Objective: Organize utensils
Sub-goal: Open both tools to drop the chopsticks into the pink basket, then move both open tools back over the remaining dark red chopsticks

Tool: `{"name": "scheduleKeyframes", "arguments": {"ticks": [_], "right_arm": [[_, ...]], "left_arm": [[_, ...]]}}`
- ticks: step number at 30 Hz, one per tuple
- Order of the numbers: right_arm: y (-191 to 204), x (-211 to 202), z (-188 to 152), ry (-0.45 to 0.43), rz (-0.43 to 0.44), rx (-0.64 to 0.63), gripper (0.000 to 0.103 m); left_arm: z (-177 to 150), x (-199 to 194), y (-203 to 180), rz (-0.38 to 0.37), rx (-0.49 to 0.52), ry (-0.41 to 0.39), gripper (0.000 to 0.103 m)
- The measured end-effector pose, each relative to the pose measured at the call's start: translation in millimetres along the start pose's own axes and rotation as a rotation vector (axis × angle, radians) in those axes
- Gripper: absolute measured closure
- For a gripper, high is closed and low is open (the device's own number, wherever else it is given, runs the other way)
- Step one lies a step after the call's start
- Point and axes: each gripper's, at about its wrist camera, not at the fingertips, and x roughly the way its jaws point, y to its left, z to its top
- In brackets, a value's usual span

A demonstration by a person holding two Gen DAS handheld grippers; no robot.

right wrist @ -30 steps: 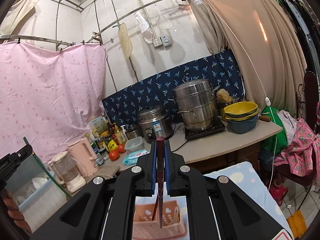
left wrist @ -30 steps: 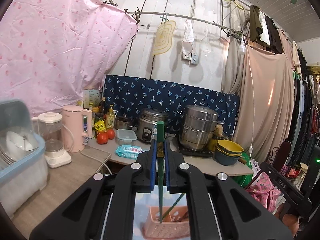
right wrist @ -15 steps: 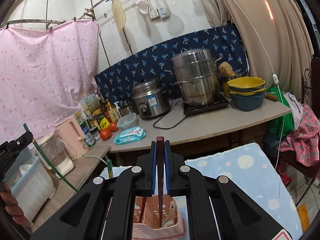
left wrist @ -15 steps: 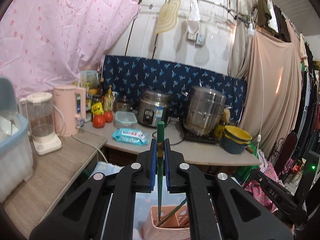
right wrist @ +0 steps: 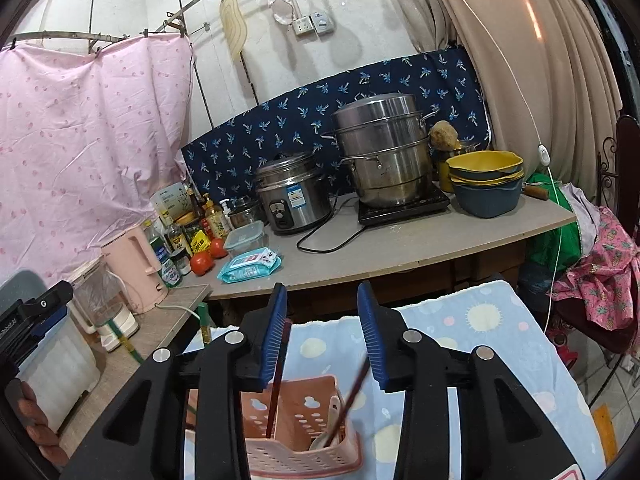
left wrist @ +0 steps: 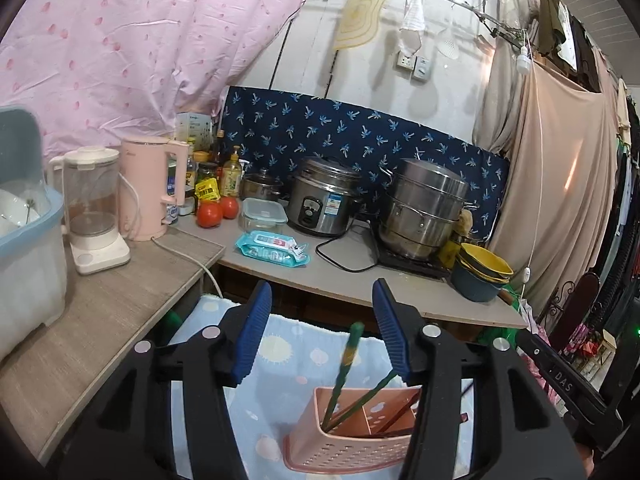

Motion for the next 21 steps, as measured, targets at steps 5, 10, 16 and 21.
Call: {"name": "scheduleKeyframes", "arguments": {"ticks": [5,10,16,21], "right_arm": [[-1,-8,-6,0.014,0.001,-0.004,0.067],[2,-19,-20,0.037,0.003,-0.024,0.067],[5,-38,-44,0.077,0.017,-0.038,0.067],[16,-61,-75,0.110,0.019,-0.092,0.067]], "left_arm": [[-7,-7,1,0.016,0.011,0.021,0.053],[-19,-18,5,0.027,0.020,0.046,0.053],[-37,-37,7,0.049,0.042,0.078,0.053],[-62,-55,7,0.083,0.086,0.119,0.053]]}}
